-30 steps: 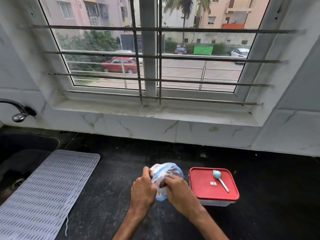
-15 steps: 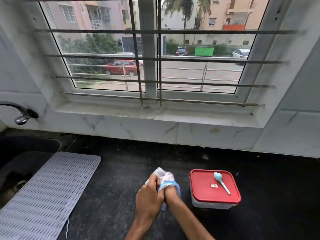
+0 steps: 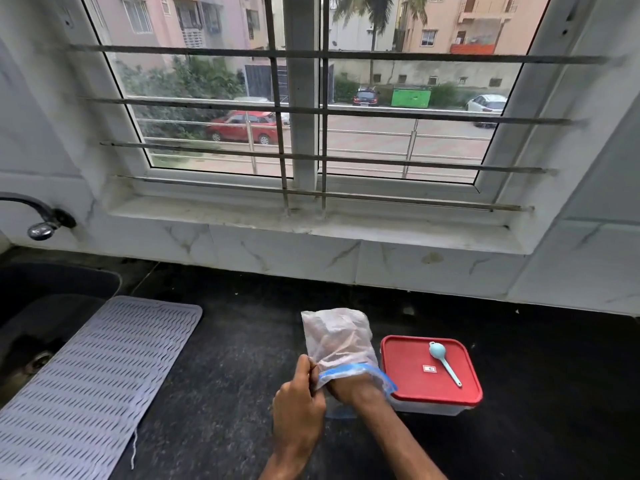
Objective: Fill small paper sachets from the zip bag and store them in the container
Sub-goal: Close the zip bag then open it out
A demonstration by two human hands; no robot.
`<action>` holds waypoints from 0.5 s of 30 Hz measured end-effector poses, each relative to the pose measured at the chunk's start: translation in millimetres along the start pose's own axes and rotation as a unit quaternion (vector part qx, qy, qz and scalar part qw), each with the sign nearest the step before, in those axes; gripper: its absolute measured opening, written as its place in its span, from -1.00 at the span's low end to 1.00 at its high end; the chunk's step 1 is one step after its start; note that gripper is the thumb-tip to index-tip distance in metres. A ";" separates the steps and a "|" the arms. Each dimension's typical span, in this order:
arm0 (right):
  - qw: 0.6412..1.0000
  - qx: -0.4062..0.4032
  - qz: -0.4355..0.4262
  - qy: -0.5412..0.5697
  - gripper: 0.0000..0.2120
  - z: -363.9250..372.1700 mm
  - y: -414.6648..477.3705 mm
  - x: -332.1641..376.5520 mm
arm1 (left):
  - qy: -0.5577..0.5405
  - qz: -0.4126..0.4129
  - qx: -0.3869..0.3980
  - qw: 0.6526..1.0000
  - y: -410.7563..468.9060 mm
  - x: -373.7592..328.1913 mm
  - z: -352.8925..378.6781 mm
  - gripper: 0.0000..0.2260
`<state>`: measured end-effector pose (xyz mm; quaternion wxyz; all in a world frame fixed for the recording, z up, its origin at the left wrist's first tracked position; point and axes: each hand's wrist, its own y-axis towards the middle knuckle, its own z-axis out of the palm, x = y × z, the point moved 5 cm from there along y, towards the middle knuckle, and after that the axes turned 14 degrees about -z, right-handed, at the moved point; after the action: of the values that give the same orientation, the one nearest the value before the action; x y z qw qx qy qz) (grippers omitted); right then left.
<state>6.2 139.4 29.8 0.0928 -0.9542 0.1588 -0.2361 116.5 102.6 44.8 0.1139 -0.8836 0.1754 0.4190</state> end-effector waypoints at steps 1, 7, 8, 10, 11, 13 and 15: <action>0.999 0.029 -0.029 -0.019 -0.53 -1.9 -1.3 7.9 | -0.002 0.012 -0.006 1.000 0.6 1.6 0.2 -0.81; 0.995 0.044 -0.039 -0.080 -0.59 -27.0 -9.1 21.1 | 0.017 0.043 -0.003 0.999 -0.7 4.0 -1.9 -0.72; 0.989 0.103 -0.047 -0.095 -0.54 -22.0 -13.1 21.9 | 0.019 0.029 0.005 0.999 -2.5 6.6 -1.8 -0.70; 0.983 0.166 -0.025 -0.069 -0.47 -15.3 -17.2 21.3 | 0.011 0.007 0.018 1.000 -4.6 13.6 -3.8 -0.69; 0.982 0.179 0.004 -0.061 -0.45 -15.9 -16.5 20.4 | 0.011 0.003 0.019 1.000 -4.2 17.8 -4.8 -0.69; 0.975 0.205 0.039 -0.071 -0.45 -21.1 -21.8 27.5 | 0.021 0.003 0.032 0.999 -7.2 24.5 -5.7 -0.68; 0.964 0.187 0.013 -0.189 -0.58 -32.6 -21.9 31.3 | 0.034 0.021 0.063 0.997 -15.0 24.9 -9.6 -0.68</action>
<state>22.5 145.6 76.9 0.3006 -0.9450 0.1042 -0.0761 143.9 107.6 32.2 0.1545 -0.8845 0.2233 0.3793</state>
